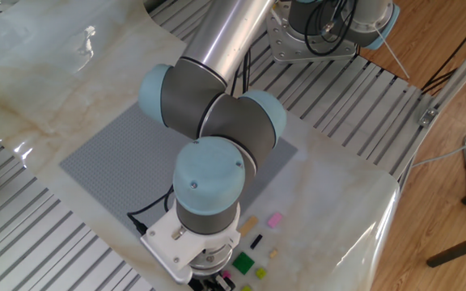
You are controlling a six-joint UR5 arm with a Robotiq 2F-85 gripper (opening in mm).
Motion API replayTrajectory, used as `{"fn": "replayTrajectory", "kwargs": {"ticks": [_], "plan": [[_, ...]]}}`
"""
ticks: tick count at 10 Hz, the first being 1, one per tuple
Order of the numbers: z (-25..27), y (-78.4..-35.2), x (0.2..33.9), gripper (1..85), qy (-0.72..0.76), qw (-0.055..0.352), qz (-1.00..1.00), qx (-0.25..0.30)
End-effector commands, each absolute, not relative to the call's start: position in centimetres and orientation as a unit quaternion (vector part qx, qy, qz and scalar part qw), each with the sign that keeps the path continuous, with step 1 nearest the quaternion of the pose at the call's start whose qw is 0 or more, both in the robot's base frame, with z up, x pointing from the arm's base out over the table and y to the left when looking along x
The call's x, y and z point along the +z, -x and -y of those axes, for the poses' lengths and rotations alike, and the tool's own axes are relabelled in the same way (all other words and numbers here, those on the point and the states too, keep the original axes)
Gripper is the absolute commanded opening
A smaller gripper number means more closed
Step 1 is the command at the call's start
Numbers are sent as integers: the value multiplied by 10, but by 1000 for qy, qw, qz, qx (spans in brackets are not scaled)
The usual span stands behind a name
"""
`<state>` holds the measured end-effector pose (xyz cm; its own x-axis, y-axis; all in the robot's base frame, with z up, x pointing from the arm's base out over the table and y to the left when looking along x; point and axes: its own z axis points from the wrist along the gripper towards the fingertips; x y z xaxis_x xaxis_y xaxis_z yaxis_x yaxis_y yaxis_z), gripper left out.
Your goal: Stack small Lego blocks randomly, one at a time
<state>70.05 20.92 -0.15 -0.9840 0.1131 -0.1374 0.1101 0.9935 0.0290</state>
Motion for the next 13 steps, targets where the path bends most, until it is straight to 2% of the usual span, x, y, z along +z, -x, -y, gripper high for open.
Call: {"fn": "replayTrajectory", "kwargs": {"ticks": [1, 2, 4, 7, 8, 10, 13], "plan": [[-209, -704, -2, 317, -59, 75, -995, 16], [-209, -702, -2, 270, -66, 74, -995, 17], [-202, -695, 6, 10, -67, 72, -995, 8], [-201, -693, 20, 10, -55, 69, -996, 9], [-194, -686, 27, 10, -48, 54, -997, 6], [-202, -690, 35, 10, -28, 67, -997, 29], [-204, -692, 35, 10, -38, 70, -996, 33]]}}
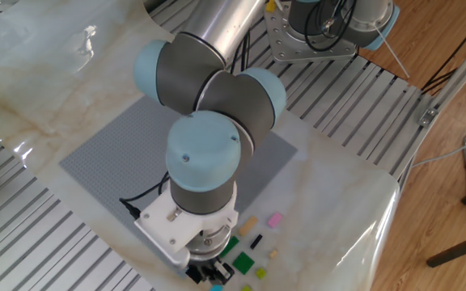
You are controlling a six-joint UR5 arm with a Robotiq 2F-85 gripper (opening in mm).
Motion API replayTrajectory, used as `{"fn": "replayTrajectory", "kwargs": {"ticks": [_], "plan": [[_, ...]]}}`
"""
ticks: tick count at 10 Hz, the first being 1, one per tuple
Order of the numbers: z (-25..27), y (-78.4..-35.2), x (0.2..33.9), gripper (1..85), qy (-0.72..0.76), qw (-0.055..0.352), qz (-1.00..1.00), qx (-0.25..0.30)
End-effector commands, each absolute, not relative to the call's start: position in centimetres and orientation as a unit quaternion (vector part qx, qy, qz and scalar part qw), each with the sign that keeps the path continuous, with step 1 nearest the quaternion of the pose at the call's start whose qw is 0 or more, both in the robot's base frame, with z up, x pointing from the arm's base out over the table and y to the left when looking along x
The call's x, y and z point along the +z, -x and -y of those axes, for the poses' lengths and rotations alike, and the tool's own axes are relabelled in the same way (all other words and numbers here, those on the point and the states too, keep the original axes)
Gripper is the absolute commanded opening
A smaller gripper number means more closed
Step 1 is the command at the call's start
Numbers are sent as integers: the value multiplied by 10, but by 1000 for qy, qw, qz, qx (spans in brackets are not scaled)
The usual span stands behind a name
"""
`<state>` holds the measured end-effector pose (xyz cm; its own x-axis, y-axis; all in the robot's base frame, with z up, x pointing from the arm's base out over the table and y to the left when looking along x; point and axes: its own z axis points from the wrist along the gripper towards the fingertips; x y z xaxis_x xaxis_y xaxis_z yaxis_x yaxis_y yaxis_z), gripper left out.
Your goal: Stack small Lego blocks randomly, one at a time
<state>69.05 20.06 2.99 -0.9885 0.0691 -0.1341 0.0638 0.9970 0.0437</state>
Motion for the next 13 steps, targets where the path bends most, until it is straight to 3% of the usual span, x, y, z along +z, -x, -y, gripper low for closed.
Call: {"fn": "replayTrajectory", "kwargs": {"ticks": [1, 5, 8, 10, 13], "plan": [[-205, -693, 35, 10, -45, 72, -996, 35], [-167, -680, 32, 10, -4, 58, -998, 10], [-162, -679, 31, 10, -26, 64, -997, 24], [-146, -678, 31, 10, -52, 64, -997, -6], [-116, -674, 38, 10, -18, 55, -998, 2]]}}
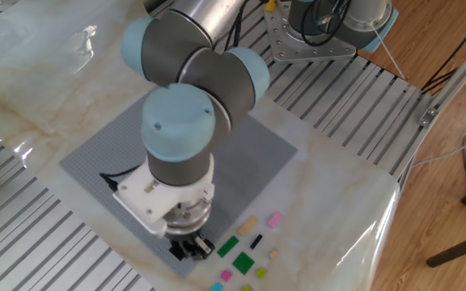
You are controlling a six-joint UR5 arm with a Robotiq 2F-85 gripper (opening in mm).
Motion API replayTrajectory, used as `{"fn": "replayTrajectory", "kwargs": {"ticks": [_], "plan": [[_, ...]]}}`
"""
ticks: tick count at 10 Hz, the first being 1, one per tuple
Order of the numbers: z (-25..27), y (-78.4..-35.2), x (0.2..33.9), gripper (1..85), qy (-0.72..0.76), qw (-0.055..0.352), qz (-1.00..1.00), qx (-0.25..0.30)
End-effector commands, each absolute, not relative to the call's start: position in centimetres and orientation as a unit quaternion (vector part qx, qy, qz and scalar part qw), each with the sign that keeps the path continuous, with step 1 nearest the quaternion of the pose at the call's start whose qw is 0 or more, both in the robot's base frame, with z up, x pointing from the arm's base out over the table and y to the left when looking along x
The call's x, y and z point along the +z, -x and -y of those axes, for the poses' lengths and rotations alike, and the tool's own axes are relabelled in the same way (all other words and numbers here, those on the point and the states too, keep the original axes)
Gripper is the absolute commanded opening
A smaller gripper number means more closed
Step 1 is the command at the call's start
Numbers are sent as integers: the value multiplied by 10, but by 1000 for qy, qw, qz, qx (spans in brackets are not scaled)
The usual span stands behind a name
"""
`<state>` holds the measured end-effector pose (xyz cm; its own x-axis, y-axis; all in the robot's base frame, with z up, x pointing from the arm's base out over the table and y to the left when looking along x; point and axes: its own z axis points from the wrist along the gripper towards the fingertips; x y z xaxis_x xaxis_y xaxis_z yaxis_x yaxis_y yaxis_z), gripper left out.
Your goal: Stack small Lego blocks randomly, one at a time
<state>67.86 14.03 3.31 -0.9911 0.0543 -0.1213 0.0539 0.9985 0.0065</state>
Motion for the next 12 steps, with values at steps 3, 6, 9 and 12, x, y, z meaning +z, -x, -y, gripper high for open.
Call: {"fn": "replayTrajectory", "kwargs": {"ticks": [3, 6, 9, 12], "plan": [[-116, -673, 38, 10, -22, 55, -998, 5], [-110, -670, 26, 10, -8, 54, -998, 5], [-108, -669, 20, 10, 1, 52, -999, 6], [-106, -669, 15, 10, 14, 53, -998, 5]]}}
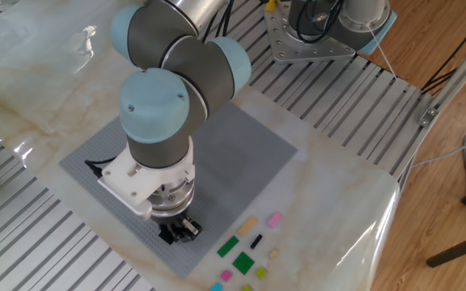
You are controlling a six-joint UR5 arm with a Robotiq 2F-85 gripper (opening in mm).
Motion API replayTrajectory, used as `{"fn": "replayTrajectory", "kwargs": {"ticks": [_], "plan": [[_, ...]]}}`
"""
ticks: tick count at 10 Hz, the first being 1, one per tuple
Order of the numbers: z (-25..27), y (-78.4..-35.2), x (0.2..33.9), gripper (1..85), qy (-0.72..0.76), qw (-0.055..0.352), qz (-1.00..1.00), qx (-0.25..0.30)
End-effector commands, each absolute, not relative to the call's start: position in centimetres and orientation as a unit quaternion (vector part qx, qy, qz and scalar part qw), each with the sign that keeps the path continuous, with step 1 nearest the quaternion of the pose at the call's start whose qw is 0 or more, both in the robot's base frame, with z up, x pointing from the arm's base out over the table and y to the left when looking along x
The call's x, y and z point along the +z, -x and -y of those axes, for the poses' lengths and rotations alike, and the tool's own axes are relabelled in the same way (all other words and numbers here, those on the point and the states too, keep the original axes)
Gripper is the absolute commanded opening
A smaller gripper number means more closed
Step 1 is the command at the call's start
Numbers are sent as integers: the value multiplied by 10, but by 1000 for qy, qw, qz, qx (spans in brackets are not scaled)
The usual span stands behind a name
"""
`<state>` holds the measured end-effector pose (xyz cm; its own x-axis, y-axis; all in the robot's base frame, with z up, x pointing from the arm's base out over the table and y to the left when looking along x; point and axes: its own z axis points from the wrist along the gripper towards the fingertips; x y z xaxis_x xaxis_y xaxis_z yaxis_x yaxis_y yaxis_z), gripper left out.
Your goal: Stack small Lego blocks randomly, one at a time
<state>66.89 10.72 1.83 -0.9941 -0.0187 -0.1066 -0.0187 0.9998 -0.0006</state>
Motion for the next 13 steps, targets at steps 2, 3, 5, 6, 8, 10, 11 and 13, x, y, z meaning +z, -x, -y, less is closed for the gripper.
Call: {"fn": "replayTrajectory", "kwargs": {"ticks": [2, 3, 5, 6, 8, 10, 11, 13], "plan": [[-106, -670, 13, 10, 22, 59, -998, 10], [-106, -670, 12, 10, 22, 59, -998, 9], [-110, -669, 13, 10, 4, 58, -998, 19], [-109, -670, 13, 10, -4, 59, -998, 18], [-109, -670, 13, 10, -7, 59, -998, 19], [-109, -670, 13, 10, -10, 59, -998, 22], [-110, -669, 13, 10, -15, 57, -998, 24], [-111, -669, 12, 10, -19, 55, -998, 26]]}}
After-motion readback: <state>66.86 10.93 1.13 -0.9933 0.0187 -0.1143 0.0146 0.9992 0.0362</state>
